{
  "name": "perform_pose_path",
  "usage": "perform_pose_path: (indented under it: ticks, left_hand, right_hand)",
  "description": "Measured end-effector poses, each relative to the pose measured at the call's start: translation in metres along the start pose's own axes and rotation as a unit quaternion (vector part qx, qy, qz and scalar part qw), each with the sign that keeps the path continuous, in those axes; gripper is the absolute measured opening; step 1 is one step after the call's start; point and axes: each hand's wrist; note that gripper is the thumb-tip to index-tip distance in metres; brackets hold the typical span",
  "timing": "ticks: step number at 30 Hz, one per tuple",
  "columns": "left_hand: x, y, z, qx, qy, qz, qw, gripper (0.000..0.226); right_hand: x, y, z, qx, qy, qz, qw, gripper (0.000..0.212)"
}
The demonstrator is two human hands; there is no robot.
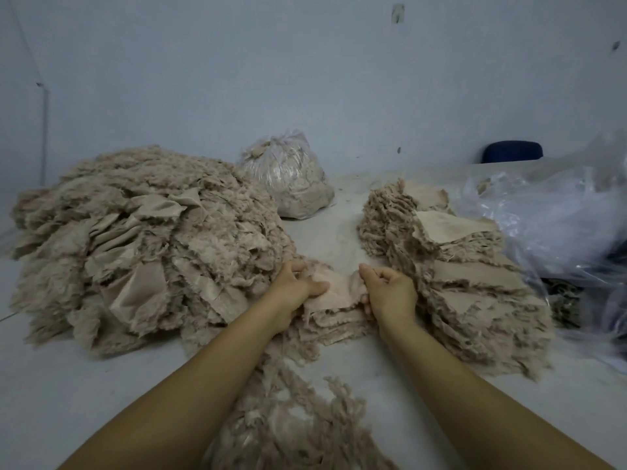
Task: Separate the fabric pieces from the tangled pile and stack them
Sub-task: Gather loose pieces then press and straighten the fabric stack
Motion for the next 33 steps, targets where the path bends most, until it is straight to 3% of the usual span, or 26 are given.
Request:
perform_pose_path:
  ticks: [6,9,13,20,23,25,27,29,31,33]
  left_hand:
    - [-0.002,-0.011,-0.005,0.179,0.109,0.111,0.971,0.009]
    - [-0.007,-0.010,-0.004,0.246,0.178,0.148,0.941,0.026]
    - [-0.012,-0.012,0.000,0.291,0.214,0.136,0.923,0.016]
    - [-0.048,-0.022,-0.005,0.329,0.204,0.032,0.921,0.013]
    - [-0.068,-0.032,-0.002,0.353,0.288,-0.126,0.881,0.027]
    - [-0.080,-0.047,-0.002,0.294,0.333,-0.249,0.860,0.025]
    - [-0.092,-0.061,-0.007,0.241,0.383,-0.331,0.828,0.024]
    - [-0.100,-0.070,-0.016,0.246,0.411,-0.353,0.804,0.023]
    - [-0.104,-0.076,-0.020,0.243,0.378,-0.338,0.827,0.011]
    - [-0.107,-0.082,-0.017,0.211,0.307,-0.322,0.870,0.014]
  right_hand:
    - [0.000,0.001,-0.001,-0.005,0.000,0.001,1.000,0.030]
    - [-0.002,0.003,-0.003,-0.042,-0.022,0.008,0.999,0.025]
    - [0.003,0.008,-0.004,-0.063,-0.034,0.009,0.997,0.016]
    - [-0.010,0.019,0.008,-0.119,-0.141,-0.011,0.983,0.028]
    - [-0.017,0.007,0.005,-0.144,-0.270,-0.055,0.950,0.050]
    - [-0.022,-0.005,0.002,-0.181,-0.311,-0.067,0.931,0.057]
    - [-0.029,-0.023,-0.001,-0.218,-0.283,-0.073,0.931,0.047]
    - [-0.034,-0.044,-0.002,-0.239,-0.222,-0.109,0.939,0.030]
    - [-0.037,-0.066,-0.001,-0.239,-0.185,-0.196,0.933,0.035]
    - [-0.040,-0.088,0.001,-0.193,-0.164,-0.332,0.909,0.038]
Point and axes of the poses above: each hand's wrist, its own y-axis towards the middle knuckle, its own x-axis out of the palm, z = x × y, and after that the axes turned 15 degrees about z, right-handed
